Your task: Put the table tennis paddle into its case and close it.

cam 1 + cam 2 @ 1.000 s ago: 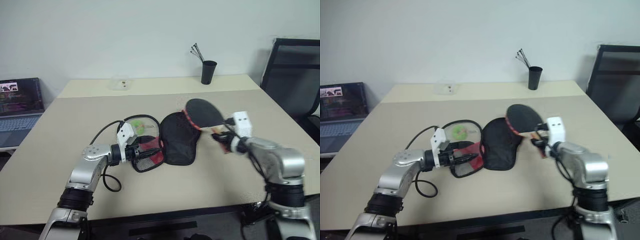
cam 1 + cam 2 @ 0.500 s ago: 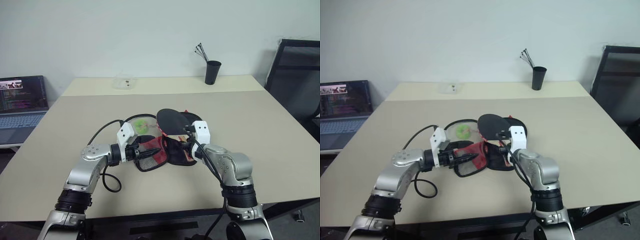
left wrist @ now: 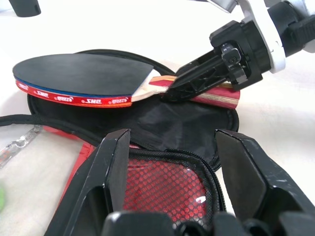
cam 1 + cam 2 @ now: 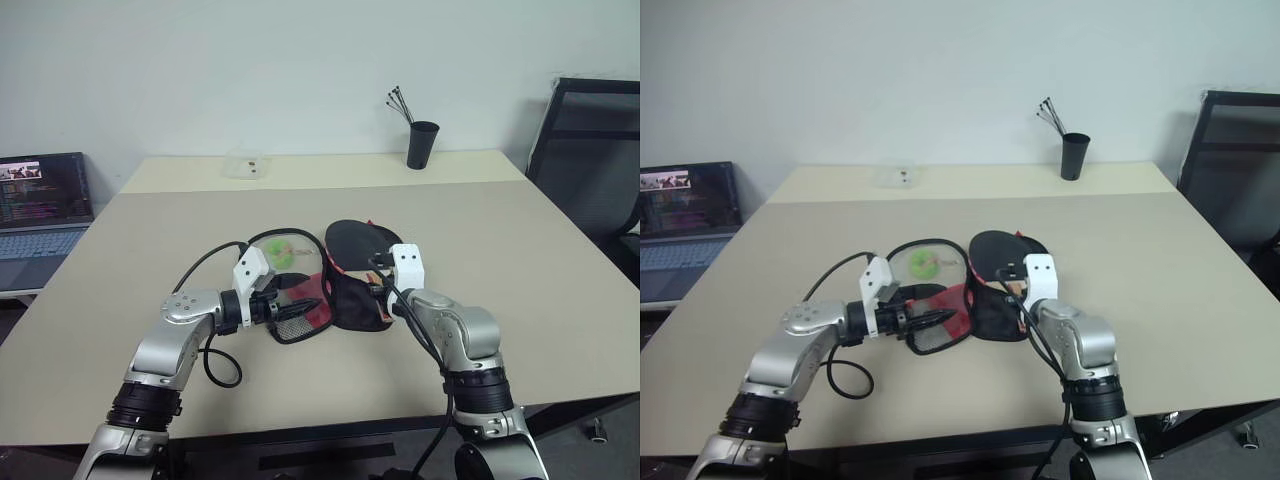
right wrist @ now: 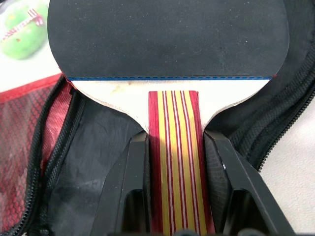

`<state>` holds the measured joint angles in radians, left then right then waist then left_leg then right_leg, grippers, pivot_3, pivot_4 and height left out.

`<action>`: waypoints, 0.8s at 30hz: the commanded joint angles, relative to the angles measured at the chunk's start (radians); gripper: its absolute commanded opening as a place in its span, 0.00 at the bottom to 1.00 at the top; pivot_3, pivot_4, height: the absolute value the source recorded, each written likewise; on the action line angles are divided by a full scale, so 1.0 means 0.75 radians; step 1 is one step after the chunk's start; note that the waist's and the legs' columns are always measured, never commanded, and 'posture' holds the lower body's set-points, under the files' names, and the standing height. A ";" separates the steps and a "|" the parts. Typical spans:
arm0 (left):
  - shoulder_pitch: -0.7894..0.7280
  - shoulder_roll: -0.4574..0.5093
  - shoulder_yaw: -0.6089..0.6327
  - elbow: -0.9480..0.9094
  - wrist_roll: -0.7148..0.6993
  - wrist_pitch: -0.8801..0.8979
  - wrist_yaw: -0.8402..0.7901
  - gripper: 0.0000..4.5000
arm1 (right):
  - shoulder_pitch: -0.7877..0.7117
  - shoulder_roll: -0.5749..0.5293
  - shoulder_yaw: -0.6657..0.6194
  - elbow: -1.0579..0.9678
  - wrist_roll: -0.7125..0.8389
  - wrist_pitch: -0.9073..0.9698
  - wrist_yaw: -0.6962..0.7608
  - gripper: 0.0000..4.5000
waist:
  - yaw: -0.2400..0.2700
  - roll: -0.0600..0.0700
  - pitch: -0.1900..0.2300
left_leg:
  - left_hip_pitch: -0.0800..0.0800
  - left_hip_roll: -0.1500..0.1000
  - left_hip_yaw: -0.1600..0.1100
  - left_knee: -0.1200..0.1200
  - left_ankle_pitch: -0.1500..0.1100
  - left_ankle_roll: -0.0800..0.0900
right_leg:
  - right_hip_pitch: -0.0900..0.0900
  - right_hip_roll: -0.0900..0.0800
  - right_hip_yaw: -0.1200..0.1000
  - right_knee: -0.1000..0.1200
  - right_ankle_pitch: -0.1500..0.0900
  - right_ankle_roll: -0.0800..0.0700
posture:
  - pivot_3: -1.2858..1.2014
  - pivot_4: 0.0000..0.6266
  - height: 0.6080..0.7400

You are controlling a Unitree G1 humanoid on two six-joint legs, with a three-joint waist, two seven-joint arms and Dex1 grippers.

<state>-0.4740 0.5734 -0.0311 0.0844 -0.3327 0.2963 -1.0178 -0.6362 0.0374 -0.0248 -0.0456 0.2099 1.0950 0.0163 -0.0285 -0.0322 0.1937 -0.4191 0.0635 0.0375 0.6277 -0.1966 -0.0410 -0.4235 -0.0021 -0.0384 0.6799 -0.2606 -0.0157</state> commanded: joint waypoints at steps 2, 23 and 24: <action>-0.013 0.002 0.024 -0.040 -0.017 -0.015 0.000 0.66 | -0.006 0.006 -0.003 -0.046 -0.011 -0.035 -0.017 0.24 | 0.000 0.000 0.000 | 0.000 0.000 0.000 0.000 0.000 0.000 | 0.000 0.000 0.000 0.000 0.000 0.000 | 0.52 0.24 1.00; 0.008 0.015 0.040 -0.004 -0.018 -0.052 -0.017 0.66 | 0.080 -0.223 0.056 -0.365 0.202 0.189 0.281 0.75 | 0.001 0.000 0.000 | 0.000 0.000 0.000 0.000 0.000 0.000 | 0.000 0.000 0.000 -0.001 0.000 0.000 | 0.52 0.24 1.00; 0.007 0.015 0.040 -0.002 -0.018 -0.052 -0.018 0.66 | 0.095 -0.265 0.066 -0.391 0.212 0.197 0.308 0.75 | 0.002 0.000 0.000 | 0.000 -0.001 0.000 0.000 0.000 0.000 | 0.000 0.000 0.000 -0.001 0.000 0.000 | 0.52 0.24 1.00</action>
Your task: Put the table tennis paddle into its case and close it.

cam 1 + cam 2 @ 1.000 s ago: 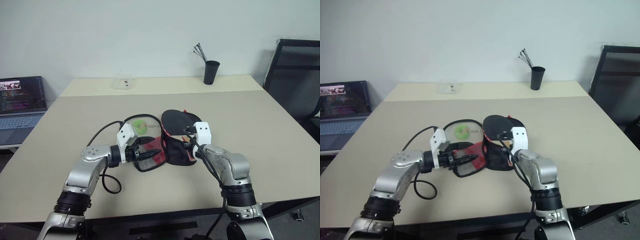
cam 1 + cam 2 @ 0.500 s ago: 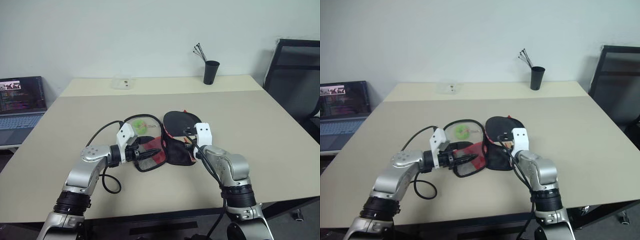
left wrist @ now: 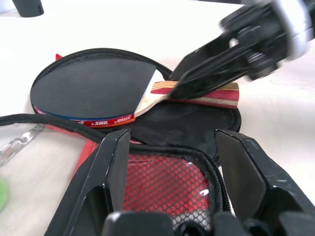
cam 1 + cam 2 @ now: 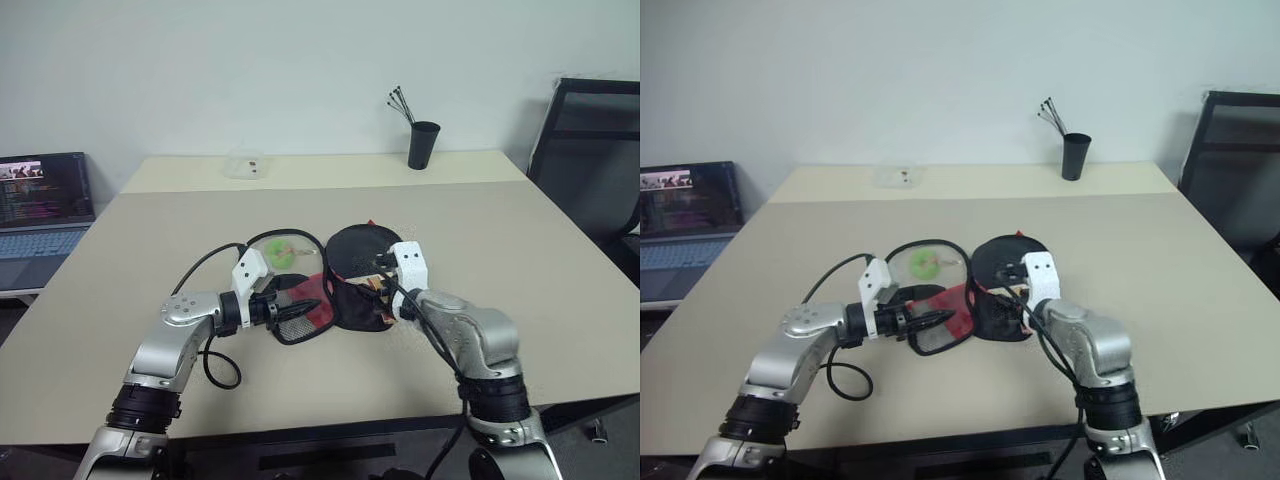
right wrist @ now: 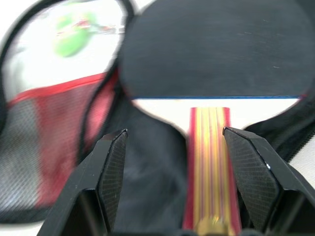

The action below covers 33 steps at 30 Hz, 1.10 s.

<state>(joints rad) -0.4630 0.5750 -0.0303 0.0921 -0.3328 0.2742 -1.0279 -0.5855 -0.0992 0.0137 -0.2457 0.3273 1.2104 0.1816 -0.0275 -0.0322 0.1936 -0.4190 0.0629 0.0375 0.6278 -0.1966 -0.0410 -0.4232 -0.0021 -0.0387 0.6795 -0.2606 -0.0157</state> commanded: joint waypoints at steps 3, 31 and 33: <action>-0.016 0.014 0.039 -0.005 -0.016 -0.022 -0.010 0.66 | 0.076 -0.203 0.030 -0.179 0.081 0.031 0.170 0.75 | 0.000 0.000 0.000 | 0.000 0.000 0.000 0.000 0.000 0.000 | 0.000 0.000 0.000 0.000 0.000 0.000 | 0.52 0.24 1.00; -0.016 0.043 0.046 -0.028 -0.022 -0.002 -0.011 0.66 | 0.107 -0.268 0.120 -0.145 0.173 -0.002 0.308 0.75 | -0.002 0.000 0.000 | 0.001 0.000 0.000 0.000 0.000 0.000 | 0.000 0.002 0.000 0.000 0.000 0.000 | 0.52 0.24 1.00; -0.014 0.044 0.046 -0.032 -0.023 0.000 -0.009 0.66 | 0.110 -0.273 0.115 -0.146 0.170 -0.014 0.307 0.75 | -0.002 0.000 0.000 | 0.001 0.000 0.000 0.000 0.000 0.000 | 0.000 0.002 0.000 0.000 0.000 0.000 | 0.52 0.24 1.00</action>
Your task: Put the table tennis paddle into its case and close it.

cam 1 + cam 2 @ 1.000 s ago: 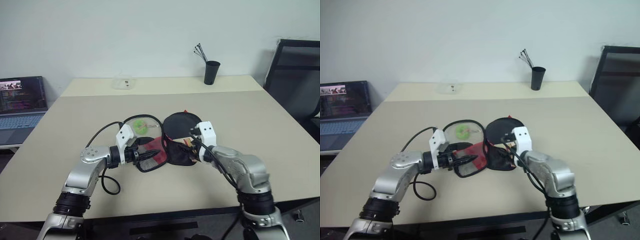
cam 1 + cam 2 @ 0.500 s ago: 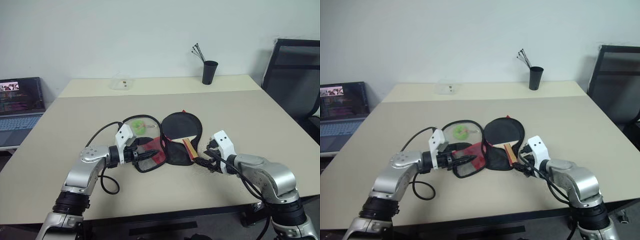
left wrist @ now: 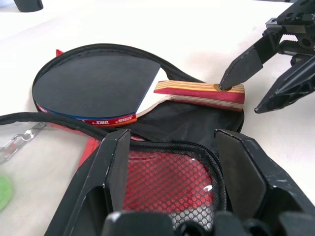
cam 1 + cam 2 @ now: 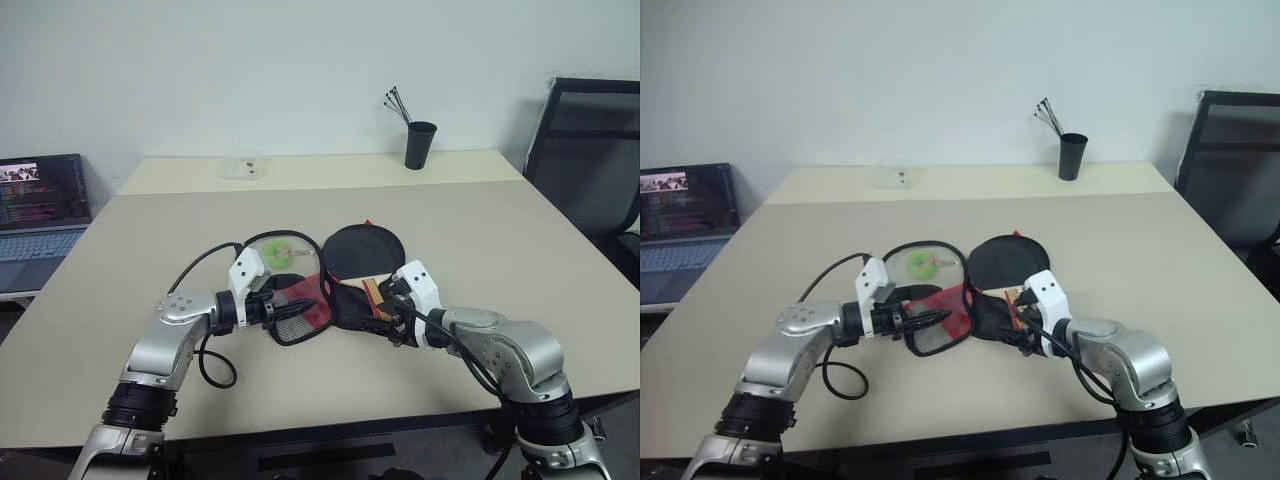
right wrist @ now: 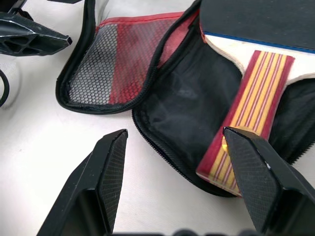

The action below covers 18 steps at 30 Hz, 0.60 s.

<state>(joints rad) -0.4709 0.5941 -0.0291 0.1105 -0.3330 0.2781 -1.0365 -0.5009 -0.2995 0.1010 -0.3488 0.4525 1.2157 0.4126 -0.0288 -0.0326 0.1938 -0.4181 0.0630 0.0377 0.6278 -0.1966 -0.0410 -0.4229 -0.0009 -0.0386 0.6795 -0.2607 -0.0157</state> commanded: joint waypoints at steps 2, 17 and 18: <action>-0.002 0.021 0.046 -0.058 -0.024 -0.004 0.003 0.66 | -0.004 -0.024 -0.034 -0.035 0.022 -0.029 0.018 0.75 | 0.000 0.000 0.000 | 0.000 0.000 0.000 0.000 0.000 0.000 | 0.000 0.000 0.000 0.000 0.000 0.000 | 0.52 0.24 1.00; -0.019 0.004 0.035 -0.041 -0.015 -0.008 -0.003 0.66 | 0.052 -0.131 -0.028 -0.049 0.044 -0.049 0.078 0.75 | 0.000 0.000 0.000 | 0.000 0.001 0.000 0.000 0.000 0.000 | 0.000 0.000 0.000 0.000 0.000 0.000 | 0.52 0.24 1.00; -0.019 0.004 0.035 -0.042 -0.015 -0.008 -0.003 0.66 | 0.054 -0.121 -0.017 -0.054 0.048 -0.045 0.078 0.75 | 0.000 0.000 0.000 | 0.000 0.001 0.000 0.000 0.000 0.000 | 0.000 0.000 0.000 0.000 0.000 0.000 | 0.52 0.24 1.00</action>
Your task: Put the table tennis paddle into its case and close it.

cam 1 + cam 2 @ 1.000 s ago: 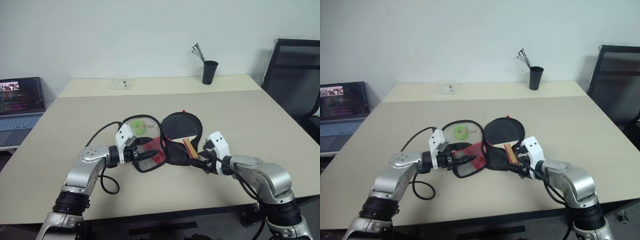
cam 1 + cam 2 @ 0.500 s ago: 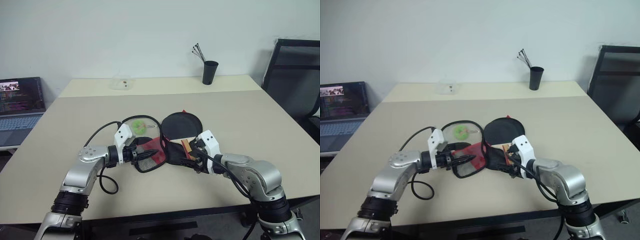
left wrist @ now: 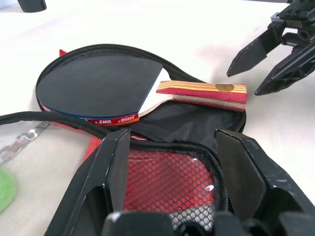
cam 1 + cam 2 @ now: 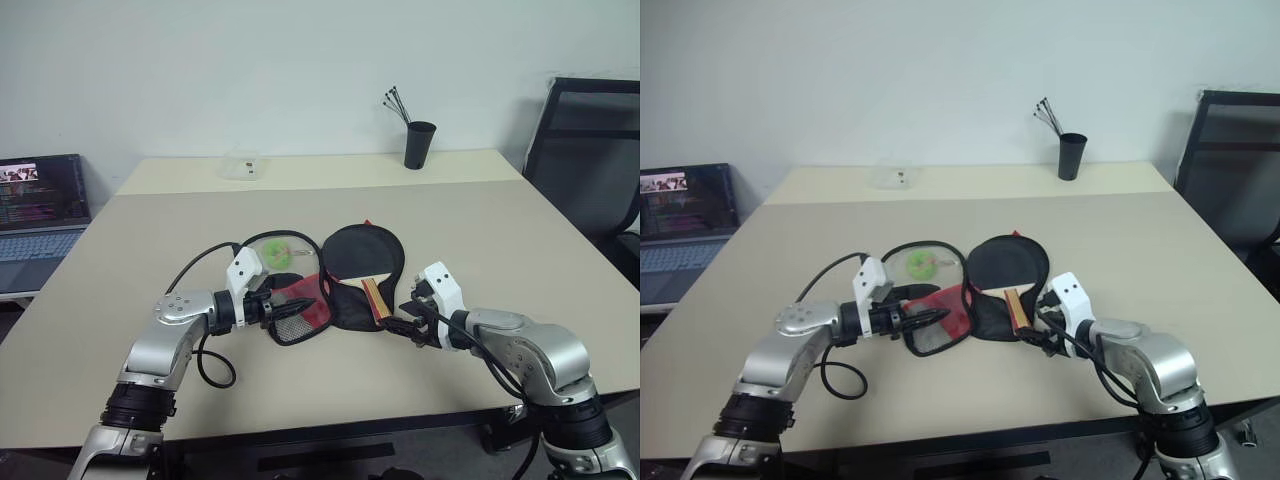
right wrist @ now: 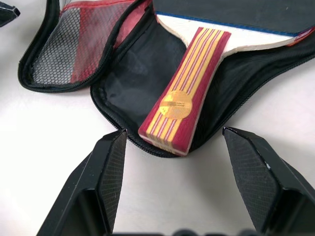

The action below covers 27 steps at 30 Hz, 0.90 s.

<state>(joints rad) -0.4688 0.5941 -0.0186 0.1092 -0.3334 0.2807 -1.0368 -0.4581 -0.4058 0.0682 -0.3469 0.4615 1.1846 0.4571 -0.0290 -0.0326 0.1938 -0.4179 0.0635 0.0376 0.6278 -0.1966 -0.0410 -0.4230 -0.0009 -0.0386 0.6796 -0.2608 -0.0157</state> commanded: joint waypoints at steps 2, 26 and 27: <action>-0.021 0.005 0.021 -0.041 -0.014 -0.011 -0.002 0.66 | -0.004 0.039 0.049 -0.054 0.035 -0.002 0.011 0.75 | 0.000 0.000 0.000 | 0.000 0.000 0.000 0.000 0.000 0.000 | 0.000 0.000 0.000 0.000 0.000 0.000 | 0.52 0.24 1.00; 0.124 0.127 0.236 -0.053 -0.051 0.044 0.076 0.66 | -0.152 -0.133 -0.096 -0.155 0.171 0.030 0.172 0.75 | -0.001 0.000 0.000 | 0.000 0.001 0.000 0.000 0.000 0.000 | 0.000 0.000 0.000 0.000 0.000 0.000 | 0.52 0.24 1.00; 0.137 0.148 0.260 -0.027 -0.040 0.031 0.084 0.66 | -0.169 -0.160 -0.118 -0.167 0.194 0.035 0.194 0.75 | -0.001 0.000 0.000 | 0.001 0.001 -0.001 0.000 0.000 0.000 | 0.000 0.000 0.000 0.000 0.000 0.000 | 0.52 0.24 1.00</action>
<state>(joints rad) -0.3733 0.6738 0.1175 0.0850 -0.3566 0.3224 -0.9896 -0.5567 -0.5018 0.0289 -0.4186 0.5610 1.2097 0.5654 -0.0296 -0.0326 0.1938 -0.4173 0.0644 0.0371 0.6274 -0.1966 -0.0411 -0.4230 -0.0010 -0.0388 0.6796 -0.2609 -0.0159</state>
